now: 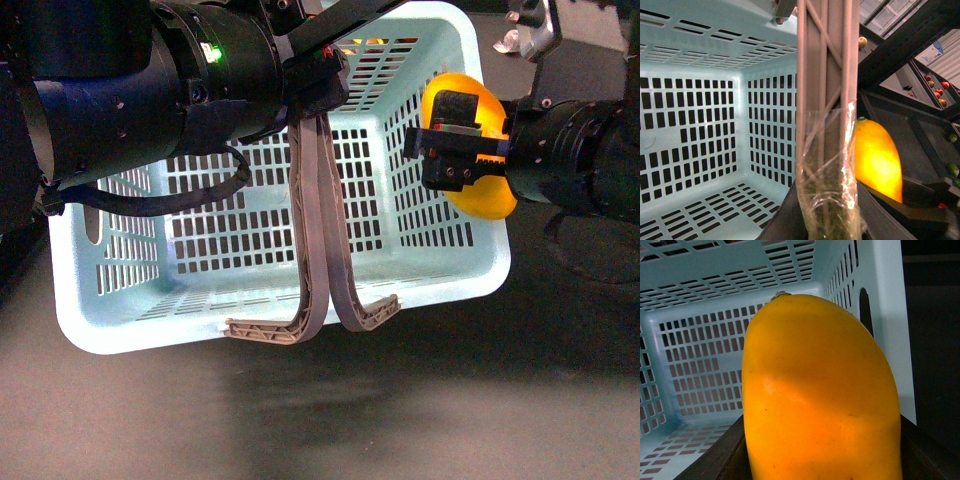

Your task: Pick mango with right arm and hold basket with left

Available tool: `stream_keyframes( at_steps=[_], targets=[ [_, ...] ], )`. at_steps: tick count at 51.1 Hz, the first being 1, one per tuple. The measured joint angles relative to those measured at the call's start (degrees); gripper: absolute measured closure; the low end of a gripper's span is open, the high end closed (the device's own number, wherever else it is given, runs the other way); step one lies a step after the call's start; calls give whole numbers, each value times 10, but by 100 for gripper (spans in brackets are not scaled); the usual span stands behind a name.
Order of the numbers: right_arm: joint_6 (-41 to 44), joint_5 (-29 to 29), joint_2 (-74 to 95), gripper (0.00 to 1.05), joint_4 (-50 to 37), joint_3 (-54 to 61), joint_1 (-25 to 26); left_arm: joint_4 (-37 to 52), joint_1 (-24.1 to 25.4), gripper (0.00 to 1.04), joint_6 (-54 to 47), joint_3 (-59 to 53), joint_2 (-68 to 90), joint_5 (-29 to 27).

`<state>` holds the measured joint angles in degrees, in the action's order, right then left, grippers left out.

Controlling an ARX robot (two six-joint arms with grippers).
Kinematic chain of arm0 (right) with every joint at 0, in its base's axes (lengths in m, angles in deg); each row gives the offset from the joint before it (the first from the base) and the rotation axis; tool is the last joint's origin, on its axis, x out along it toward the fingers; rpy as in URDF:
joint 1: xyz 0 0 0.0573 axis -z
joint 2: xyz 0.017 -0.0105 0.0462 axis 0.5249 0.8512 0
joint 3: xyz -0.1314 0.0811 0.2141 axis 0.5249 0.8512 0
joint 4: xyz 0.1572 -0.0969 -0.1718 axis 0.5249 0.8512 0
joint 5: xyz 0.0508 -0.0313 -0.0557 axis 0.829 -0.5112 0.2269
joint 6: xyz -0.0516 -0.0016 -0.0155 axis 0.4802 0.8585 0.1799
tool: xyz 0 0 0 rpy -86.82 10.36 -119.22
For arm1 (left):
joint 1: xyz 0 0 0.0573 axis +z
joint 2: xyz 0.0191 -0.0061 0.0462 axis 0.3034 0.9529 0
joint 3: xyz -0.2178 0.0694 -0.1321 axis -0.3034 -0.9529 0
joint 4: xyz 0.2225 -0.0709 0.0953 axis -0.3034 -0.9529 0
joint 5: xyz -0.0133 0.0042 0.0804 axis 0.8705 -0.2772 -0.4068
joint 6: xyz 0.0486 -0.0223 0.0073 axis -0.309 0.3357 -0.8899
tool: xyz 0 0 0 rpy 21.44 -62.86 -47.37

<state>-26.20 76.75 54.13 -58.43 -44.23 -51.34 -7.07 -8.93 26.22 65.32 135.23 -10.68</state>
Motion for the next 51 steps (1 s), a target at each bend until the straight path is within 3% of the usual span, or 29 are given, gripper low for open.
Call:
stream_keyframes(
  at_steps=[21, 26, 33, 43, 51],
  targets=[
    [-8, -8, 62, 42, -7, -46, 1, 0, 0, 96, 0, 0, 0, 0],
    [-10, -9, 65, 24, -15, -48, 1, 0, 0, 96, 0, 0, 0, 0],
    [-16, -8, 52, 6, -33, -40, 1, 0, 0, 96, -1, 0, 0, 2],
    [-24, -10, -24, 8, -44, 9, 2, -3, 0, 96, 1, 0, 2, 1],
    [-24, -21, -184, 8, -12, 104, 8, -3, 1, 96, -2, 0, 1, -3]
  ],
)
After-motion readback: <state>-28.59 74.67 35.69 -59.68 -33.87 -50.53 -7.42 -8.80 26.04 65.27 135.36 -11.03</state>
